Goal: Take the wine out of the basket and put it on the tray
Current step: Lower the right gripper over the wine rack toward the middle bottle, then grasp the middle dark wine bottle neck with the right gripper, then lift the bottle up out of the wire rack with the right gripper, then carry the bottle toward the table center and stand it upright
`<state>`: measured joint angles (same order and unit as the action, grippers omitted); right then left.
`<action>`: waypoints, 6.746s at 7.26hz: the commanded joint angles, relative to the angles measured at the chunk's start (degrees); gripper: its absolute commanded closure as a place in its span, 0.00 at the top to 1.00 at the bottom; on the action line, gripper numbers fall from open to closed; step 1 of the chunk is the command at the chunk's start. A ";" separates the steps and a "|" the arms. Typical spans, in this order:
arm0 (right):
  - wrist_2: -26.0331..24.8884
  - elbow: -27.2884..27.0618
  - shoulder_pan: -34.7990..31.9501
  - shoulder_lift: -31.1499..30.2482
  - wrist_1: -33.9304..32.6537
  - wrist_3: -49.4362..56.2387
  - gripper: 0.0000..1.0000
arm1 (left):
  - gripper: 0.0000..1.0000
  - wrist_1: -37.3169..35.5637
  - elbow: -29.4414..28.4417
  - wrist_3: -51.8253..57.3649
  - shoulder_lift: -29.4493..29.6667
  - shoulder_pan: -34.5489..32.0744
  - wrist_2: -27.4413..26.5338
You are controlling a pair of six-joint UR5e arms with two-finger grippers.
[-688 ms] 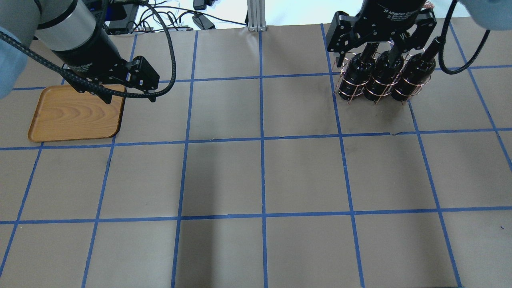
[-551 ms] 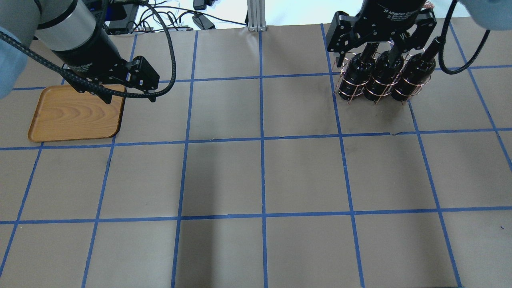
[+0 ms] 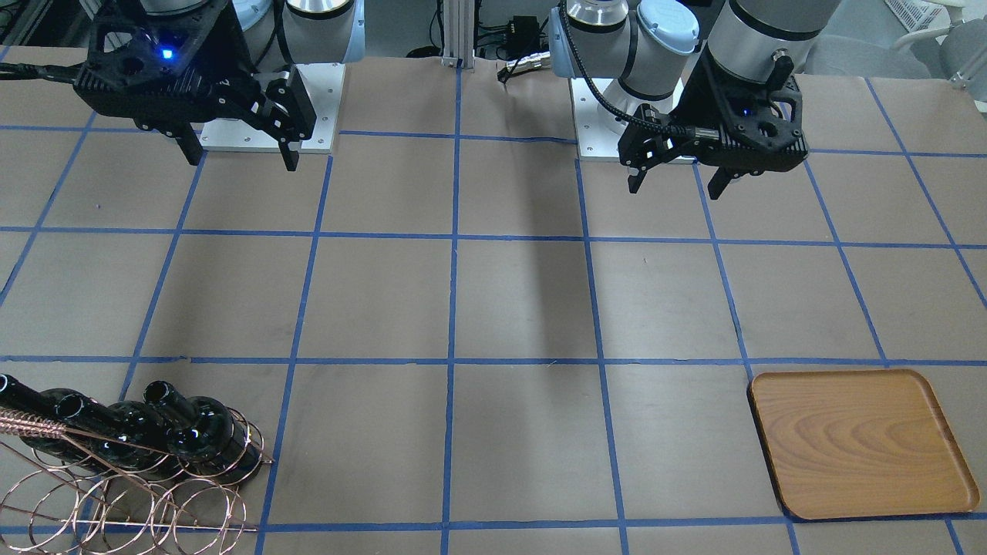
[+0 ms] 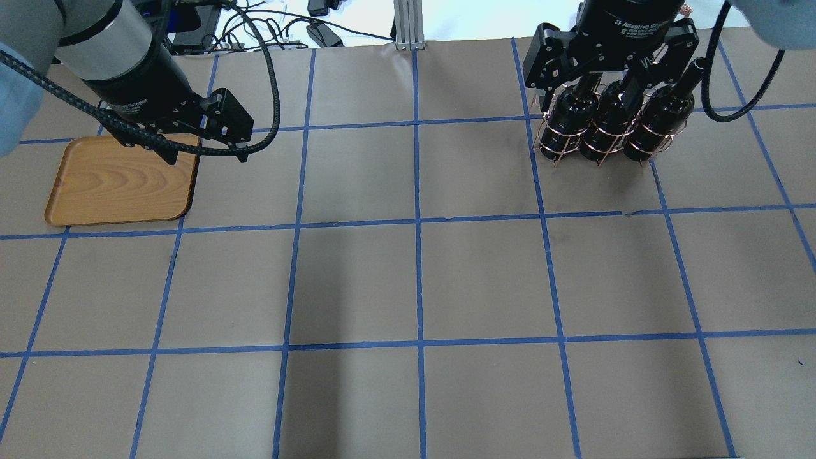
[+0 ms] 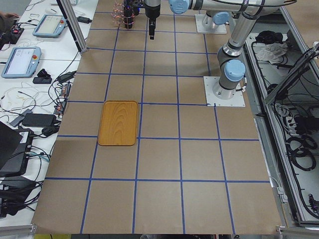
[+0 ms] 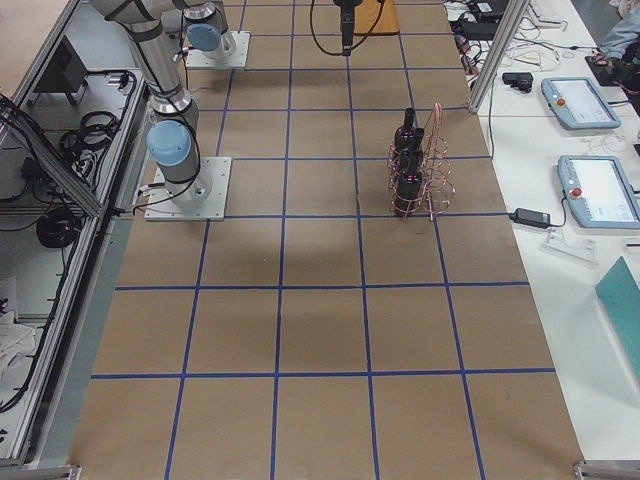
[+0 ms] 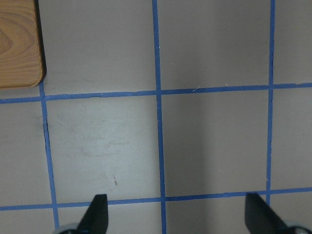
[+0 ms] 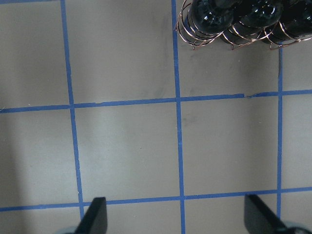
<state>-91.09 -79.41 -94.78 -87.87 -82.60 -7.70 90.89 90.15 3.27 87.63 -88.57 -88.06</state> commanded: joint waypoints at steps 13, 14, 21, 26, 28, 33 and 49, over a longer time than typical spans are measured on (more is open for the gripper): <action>0.39 5.67 15.68 20.27 -18.80 19.30 1.00 | 1.00 -0.36 -0.06 0.16 0.09 -0.03 0.00; 1.44 5.67 15.68 20.71 -19.69 19.39 0.98 | 1.00 -0.36 -0.06 0.16 0.09 -0.03 0.00; 1.53 5.58 15.68 23.18 -21.72 19.57 0.10 | 1.00 -0.45 -0.06 0.16 0.09 -0.03 -0.27; 2.94 10.24 15.68 17.75 -15.34 19.13 0.03 | 1.00 -0.54 -0.15 0.16 0.00 0.94 -0.18; 1.89 10.24 15.68 11.61 -7.44 18.95 0.03 | 1.00 -0.63 -0.15 0.07 0.00 0.94 -0.18; 0.39 -5.96 5.97 -1.93 3.33 5.82 0.00 | 1.00 -1.07 -0.41 0.07 0.09 3.30 -0.53; 0.74 -10.68 -27.03 8.77 -18.65 -31.29 0.00 | 1.00 -4.23 -0.50 12.64 0.79 17.38 -0.36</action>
<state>-90.92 -90.30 -121.59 -79.03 -101.10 -36.84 86.48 89.54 15.98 88.51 -71.13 -88.39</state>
